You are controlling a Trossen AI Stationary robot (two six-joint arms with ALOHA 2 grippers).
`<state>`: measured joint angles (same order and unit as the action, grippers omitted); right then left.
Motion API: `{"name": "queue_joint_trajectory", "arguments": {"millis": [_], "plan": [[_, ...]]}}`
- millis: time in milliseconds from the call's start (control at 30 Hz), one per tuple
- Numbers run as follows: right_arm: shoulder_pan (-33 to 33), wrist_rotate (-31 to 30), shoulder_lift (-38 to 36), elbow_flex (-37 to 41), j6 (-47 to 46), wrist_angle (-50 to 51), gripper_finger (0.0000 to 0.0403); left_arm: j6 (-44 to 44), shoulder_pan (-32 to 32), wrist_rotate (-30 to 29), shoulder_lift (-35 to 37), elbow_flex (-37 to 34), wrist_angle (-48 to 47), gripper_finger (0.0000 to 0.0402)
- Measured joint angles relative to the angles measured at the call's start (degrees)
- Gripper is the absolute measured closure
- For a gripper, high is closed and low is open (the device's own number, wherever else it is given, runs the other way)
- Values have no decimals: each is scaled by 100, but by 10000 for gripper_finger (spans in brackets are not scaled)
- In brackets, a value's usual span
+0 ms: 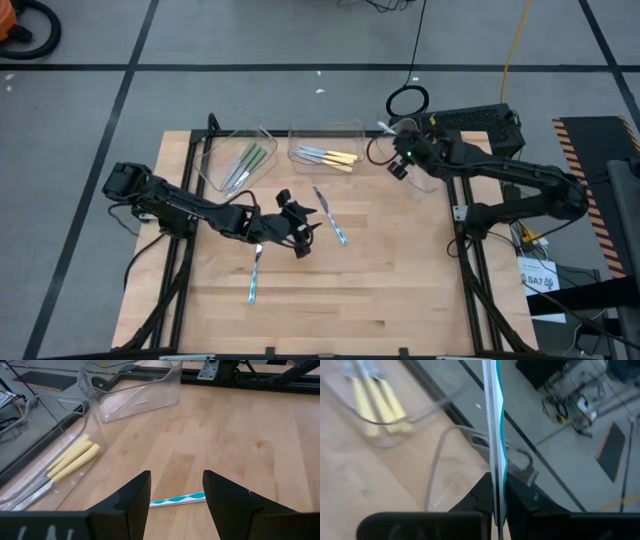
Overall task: Sort silverware by color (type)
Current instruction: Put the bottom right blue table knife into the right transparent bin
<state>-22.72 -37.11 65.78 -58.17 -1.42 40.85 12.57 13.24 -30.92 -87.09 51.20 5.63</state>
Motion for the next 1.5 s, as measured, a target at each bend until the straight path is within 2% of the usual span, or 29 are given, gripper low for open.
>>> {"name": "queue_joint_trajectory", "arguments": {"millis": [200,400,967,1367,1500], "plan": [[-440,0,79,0,-163,387,381,25,68,0,0,0,5,213],[-733,434,258,0,-349,524,381,20,107,2,0,0,4,213],[-1219,428,1105,0,-370,919,380,70,120,2,0,0,-124,213],[-1530,423,1408,2,-345,913,380,86,120,2,0,0,-160,213],[-1640,420,1410,299,-144,502,380,86,120,2,0,0,-162,213]]}}
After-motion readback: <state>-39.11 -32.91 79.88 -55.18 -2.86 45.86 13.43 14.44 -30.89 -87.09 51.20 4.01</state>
